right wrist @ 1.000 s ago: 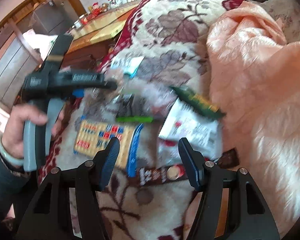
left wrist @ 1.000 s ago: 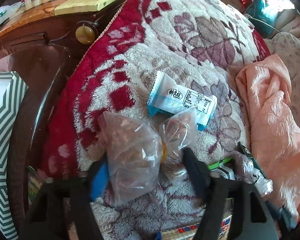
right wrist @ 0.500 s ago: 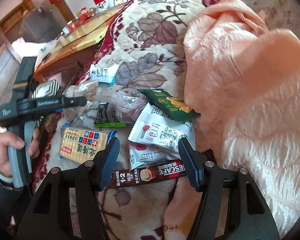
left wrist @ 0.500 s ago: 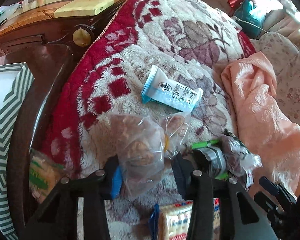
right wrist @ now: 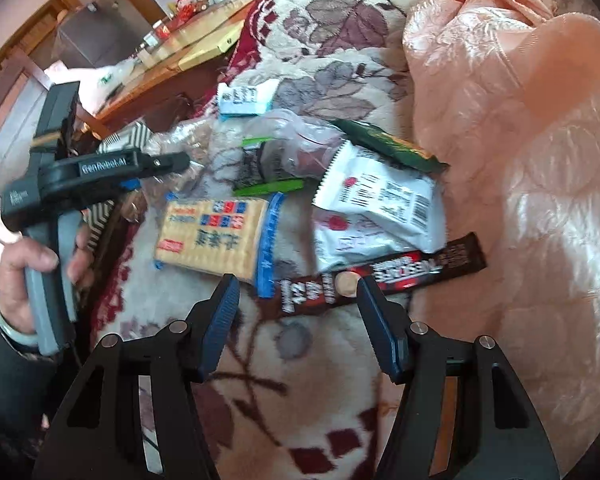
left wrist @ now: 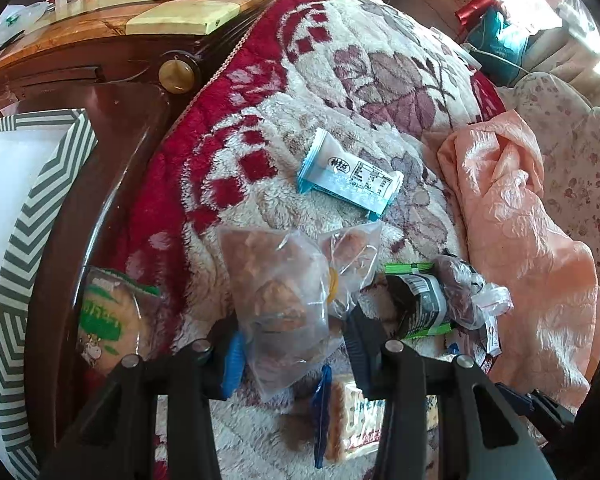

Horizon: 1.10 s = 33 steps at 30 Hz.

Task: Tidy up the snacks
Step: 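Grasp the bagged nuts with the left gripper while the right grasps the blue-white cracker pack, then carry both items to the white tray and open both grippers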

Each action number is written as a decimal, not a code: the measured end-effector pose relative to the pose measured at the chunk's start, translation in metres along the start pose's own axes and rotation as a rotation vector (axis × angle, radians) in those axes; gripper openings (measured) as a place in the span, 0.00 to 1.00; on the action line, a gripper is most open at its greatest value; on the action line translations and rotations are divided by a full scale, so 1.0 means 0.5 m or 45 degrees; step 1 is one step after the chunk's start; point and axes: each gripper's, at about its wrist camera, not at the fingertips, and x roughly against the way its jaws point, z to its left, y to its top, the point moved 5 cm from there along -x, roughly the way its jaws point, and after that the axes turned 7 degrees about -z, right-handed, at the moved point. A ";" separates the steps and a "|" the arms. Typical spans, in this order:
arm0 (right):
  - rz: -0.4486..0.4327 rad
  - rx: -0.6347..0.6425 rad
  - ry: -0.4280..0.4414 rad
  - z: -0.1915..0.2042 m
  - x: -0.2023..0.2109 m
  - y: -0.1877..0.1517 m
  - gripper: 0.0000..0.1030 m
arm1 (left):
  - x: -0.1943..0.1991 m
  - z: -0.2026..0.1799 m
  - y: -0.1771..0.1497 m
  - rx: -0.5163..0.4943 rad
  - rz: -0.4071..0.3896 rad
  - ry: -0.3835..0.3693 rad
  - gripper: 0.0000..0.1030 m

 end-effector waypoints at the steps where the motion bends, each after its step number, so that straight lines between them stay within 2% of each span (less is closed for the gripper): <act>1: -0.009 -0.007 0.025 0.011 -0.003 0.004 0.60 | 0.003 0.000 0.000 -0.001 -0.005 0.001 0.44; 2: -0.015 0.010 0.034 0.023 -0.006 0.008 0.60 | 0.007 0.000 0.000 -0.006 -0.012 0.004 0.44; 4: -0.019 0.156 0.045 0.068 -0.017 0.011 0.60 | 0.016 0.003 0.002 -0.014 -0.026 0.014 0.44; 9: 0.038 0.641 0.042 0.167 -0.056 0.008 0.60 | 0.040 0.021 0.005 -0.006 -0.040 0.018 0.44; 10: 0.050 0.748 0.052 0.186 -0.064 0.011 0.62 | 0.044 0.025 0.005 0.003 -0.041 0.016 0.44; 11: 0.066 0.827 0.058 0.198 -0.072 0.012 0.69 | 0.048 0.029 0.003 0.011 -0.042 0.012 0.44; 14: 0.132 1.059 0.069 0.218 -0.093 0.013 0.70 | 0.059 0.034 -0.001 0.016 -0.045 0.006 0.44; 17: 0.189 1.186 0.093 0.219 -0.113 0.019 0.70 | 0.064 0.038 -0.006 0.020 -0.043 0.007 0.44; 20: 0.274 1.243 0.114 0.217 -0.145 0.027 0.70 | 0.063 0.042 -0.010 0.029 -0.036 0.007 0.44; 24: 0.385 1.221 0.150 0.213 -0.178 0.021 0.70 | 0.062 0.046 -0.012 0.030 -0.029 0.013 0.44; 27: 0.375 1.163 0.126 0.199 -0.190 0.020 0.69 | 0.062 0.049 -0.013 0.037 -0.027 0.013 0.44; 29: 0.363 1.107 0.120 0.187 -0.187 0.014 0.62 | 0.063 0.049 -0.014 0.037 -0.026 0.011 0.44; 33: 0.297 1.047 0.067 0.178 -0.167 0.011 0.57 | 0.073 0.050 -0.021 0.047 -0.032 0.000 0.44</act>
